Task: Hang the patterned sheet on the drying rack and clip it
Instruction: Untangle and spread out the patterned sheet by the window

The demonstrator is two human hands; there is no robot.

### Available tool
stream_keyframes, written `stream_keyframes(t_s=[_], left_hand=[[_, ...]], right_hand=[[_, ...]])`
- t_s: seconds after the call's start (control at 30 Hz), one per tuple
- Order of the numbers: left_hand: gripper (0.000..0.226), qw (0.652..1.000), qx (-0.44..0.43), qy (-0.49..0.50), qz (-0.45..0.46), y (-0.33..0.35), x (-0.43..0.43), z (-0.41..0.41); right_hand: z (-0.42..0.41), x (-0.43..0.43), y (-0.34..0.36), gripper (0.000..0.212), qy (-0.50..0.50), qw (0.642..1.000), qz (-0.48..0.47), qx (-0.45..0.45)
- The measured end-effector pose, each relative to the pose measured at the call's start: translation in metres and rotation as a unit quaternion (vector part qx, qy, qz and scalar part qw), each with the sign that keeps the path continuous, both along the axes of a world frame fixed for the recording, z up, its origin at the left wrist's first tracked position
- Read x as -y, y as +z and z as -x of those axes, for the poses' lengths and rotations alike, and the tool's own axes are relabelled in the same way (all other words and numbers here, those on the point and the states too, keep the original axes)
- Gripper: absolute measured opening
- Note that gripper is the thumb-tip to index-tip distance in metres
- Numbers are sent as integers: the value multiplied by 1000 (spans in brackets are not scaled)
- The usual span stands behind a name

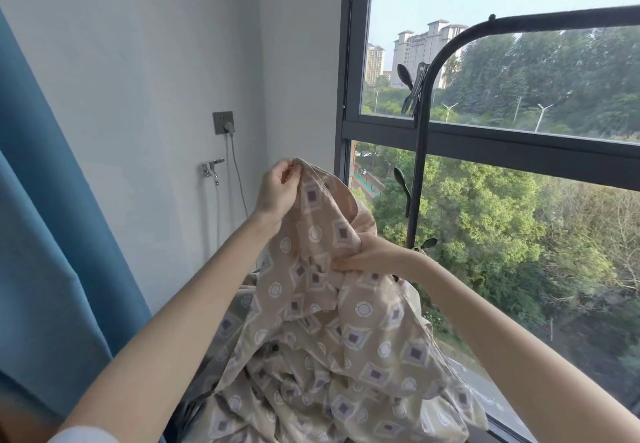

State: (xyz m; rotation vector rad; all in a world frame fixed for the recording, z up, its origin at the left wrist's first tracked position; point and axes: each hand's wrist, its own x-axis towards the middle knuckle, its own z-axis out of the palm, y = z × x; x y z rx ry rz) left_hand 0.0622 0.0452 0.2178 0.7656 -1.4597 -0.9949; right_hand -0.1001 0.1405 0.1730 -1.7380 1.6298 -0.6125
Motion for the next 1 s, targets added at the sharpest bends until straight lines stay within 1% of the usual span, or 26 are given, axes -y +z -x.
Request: stream_keyframes(t_s=[0.1,0.17,0.2,0.33,0.4,0.43,0.5,0.57,0.63,0.7,0.73,0.77,0.83,0.87,0.9,0.93,0.97,1.0], left_hand=[[17,998,34,9,43,1,-1,3],[17,996,48,9,77,-2,-5,4],[17,995,49,12,89,-3,-6,4],[17,991,40,39,118,-2,-1,-5],[16,990,28,59,123,-3,1,-10],[16,989,21,75,126,-3,2,-13],[16,985,6,113,132,-2,4,-17],[18,980,-14,146,133,3,6,-23],[22,976,-41,169,133,10,13,-30],[25,973,-54,183,128,14,19,-35],[25,973,-54,185,124,14,21,-37],[26,973,-50,185,125,13,23,-38],[25,973,-36,183,134,10,25,-40],[24,974,-30,181,136,8,25,-40],[23,974,-27,180,134,6,26,-40],[22,975,-26,180,131,5,27,-39],[22,975,-26,180,127,5,28,-39],[21,976,-28,178,124,5,28,-39]], right_hand=[[7,-4,-10,22,9,998,-55,-42],[10,-9,-17,34,15,995,-90,-50],[12,-11,-20,40,17,992,-105,-71],[16,-13,-29,47,25,968,-166,-188],[18,-11,-27,62,16,948,-166,-272],[20,-10,-22,67,-10,934,-138,-331],[24,-11,-4,66,-109,899,-25,-423],[31,-12,16,63,-213,871,92,-433],[35,-11,32,59,-265,843,179,-432],[33,-12,37,52,-288,815,222,-452],[31,-13,36,49,-294,807,216,-465],[29,-14,34,47,-296,805,185,-480],[29,-17,26,46,-288,815,95,-493],[28,-19,23,50,-273,830,58,-483],[27,-22,23,56,-252,854,36,-453],[24,-25,26,63,-230,881,36,-411],[21,-27,28,67,-211,901,57,-375],[16,-29,30,67,-199,908,93,-357]])
